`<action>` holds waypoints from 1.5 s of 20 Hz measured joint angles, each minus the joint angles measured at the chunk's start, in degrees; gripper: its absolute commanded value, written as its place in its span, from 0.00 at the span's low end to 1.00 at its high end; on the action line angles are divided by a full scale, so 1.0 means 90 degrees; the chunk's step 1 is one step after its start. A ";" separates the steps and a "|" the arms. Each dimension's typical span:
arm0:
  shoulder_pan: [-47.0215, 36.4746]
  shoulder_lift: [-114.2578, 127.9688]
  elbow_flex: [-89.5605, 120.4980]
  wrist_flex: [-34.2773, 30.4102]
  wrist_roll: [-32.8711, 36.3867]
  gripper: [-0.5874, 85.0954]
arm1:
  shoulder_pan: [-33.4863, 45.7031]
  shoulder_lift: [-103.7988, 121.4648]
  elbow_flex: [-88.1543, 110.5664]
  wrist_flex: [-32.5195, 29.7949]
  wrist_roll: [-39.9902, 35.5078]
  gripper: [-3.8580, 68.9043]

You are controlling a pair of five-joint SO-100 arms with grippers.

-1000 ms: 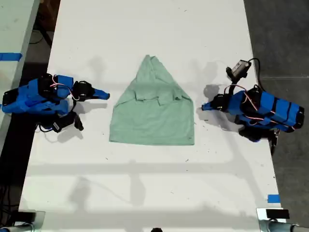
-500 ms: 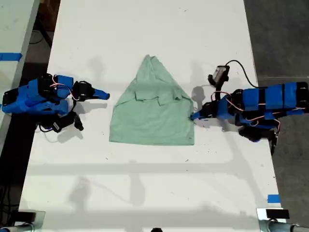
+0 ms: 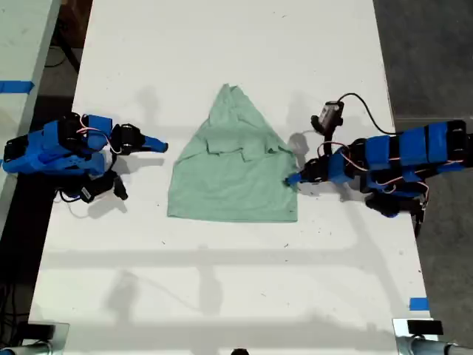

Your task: Fold t shirt

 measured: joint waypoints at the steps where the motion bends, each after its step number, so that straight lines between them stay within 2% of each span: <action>1: 0.0000 0.0000 0.0000 0.0000 0.0000 0.01 | -0.0029 -0.0273 -0.0186 -0.0029 -0.0098 0.31; 2: 0.0000 0.0000 0.0000 0.0000 0.0000 0.01 | -0.0059 -0.0635 -0.0449 -0.0039 -0.0215 0.30; 3: 0.0000 0.0000 0.0000 0.0000 0.0000 0.01 | -0.0088 -0.1055 -0.0781 -0.0039 -0.0303 0.10; 4: 0.0000 0.0000 0.0000 0.0000 0.0000 0.01 | -0.0117 -0.1494 -0.1123 -0.0029 -0.0391 0.08; 8: 0.0000 0.0000 0.0000 0.0000 0.0000 0.01 | -0.0156 -0.2070 -0.1719 0.0146 -0.0361 0.08; 11: 0.0000 0.0000 0.0000 0.0000 0.0000 0.01 | -0.0156 -0.0898 -0.0937 0.0527 0.0137 0.08; 14: 0.0000 0.0000 0.0000 0.0000 0.0000 0.01 | 0.0176 0.0693 -0.0703 0.1436 0.0342 0.08; 16: 0.0000 0.0000 0.0000 0.0000 0.0000 0.01 | 0.0244 0.0742 -0.1387 0.2012 0.0234 0.08; 19: 0.0000 0.0000 0.0000 0.0000 0.0000 0.01 | -0.0107 -0.0557 -0.3184 0.2061 0.0088 0.08; 23: 0.0000 0.0000 0.0000 0.0000 0.0000 0.01 | -0.0742 -0.3711 -0.5713 0.1895 0.0049 0.09; 24: 0.0000 0.0000 0.0000 0.0000 0.0000 0.01 | -0.0820 -0.4551 -0.6436 0.2002 0.0049 0.14; 25: 0.0000 0.0000 0.0000 0.0000 0.0000 0.01 | -0.0889 -0.5391 -0.7197 0.2256 0.0049 0.23; 26: 0.0000 0.0000 0.0000 0.0000 0.0000 0.01 | -0.0928 -0.6162 -0.7988 0.2627 0.0049 0.28; 28: 0.0000 0.0000 0.0000 0.0000 0.0000 0.01 | -0.0986 -0.7158 -0.9385 0.3428 0.0049 0.31; 30: 0.0000 0.0000 0.0000 0.0000 0.0000 0.01 | -0.0996 -0.7207 -0.9854 0.4023 0.0049 0.31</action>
